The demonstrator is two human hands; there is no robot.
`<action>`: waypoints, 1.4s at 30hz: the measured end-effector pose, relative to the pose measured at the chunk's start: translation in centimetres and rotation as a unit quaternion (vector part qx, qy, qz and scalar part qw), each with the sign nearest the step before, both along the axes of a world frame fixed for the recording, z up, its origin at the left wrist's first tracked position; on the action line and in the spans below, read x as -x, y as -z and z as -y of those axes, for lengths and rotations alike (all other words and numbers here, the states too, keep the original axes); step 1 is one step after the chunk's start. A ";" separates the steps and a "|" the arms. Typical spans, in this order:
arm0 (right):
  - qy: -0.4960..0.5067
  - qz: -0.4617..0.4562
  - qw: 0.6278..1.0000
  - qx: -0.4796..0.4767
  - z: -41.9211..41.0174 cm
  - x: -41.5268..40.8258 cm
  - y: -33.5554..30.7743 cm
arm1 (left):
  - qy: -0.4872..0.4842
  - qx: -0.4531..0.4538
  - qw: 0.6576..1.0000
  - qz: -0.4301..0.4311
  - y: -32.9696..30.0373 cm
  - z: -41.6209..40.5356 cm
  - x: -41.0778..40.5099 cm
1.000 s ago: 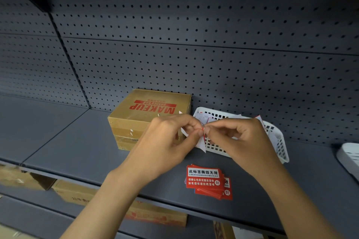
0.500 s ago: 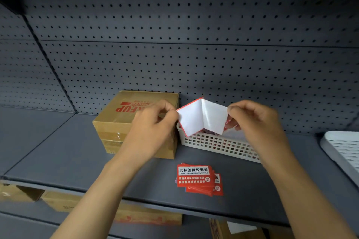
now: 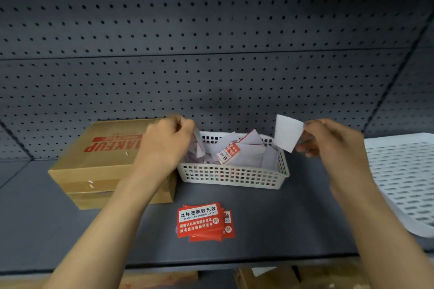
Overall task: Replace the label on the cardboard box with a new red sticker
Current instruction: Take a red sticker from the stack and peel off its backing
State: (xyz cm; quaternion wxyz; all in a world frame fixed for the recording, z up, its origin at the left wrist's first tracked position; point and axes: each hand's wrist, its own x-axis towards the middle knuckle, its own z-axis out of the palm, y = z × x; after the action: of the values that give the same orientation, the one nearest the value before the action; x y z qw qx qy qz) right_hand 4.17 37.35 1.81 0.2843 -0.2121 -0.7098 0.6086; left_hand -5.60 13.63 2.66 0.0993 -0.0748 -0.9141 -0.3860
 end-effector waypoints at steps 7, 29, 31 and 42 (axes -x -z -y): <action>0.010 0.011 1.000 -0.004 -1.1 -0.5 0.2 | 0.040 0.060 0.994 0.081 2.4 -5.8 2.0; -0.146 -0.040 0.983 -0.105 7.4 2.5 0.5 | 0.171 -0.134 0.976 -0.033 1.7 -1.7 -4.1; -0.174 -0.046 0.976 -0.123 9.0 2.6 0.4 | 0.146 -0.151 0.977 -0.047 1.8 -0.3 -4.1; -0.187 -0.065 0.968 -0.156 15.3 3.9 1.3 | 0.019 -0.327 0.945 -0.029 2.3 9.4 -4.6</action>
State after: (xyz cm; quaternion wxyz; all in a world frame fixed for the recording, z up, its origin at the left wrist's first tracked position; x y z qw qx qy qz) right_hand 0.26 22.09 0.49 0.2404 0.0112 -0.8030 0.5452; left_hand -0.98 4.27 0.40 0.1380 -0.0665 -0.7329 -0.6628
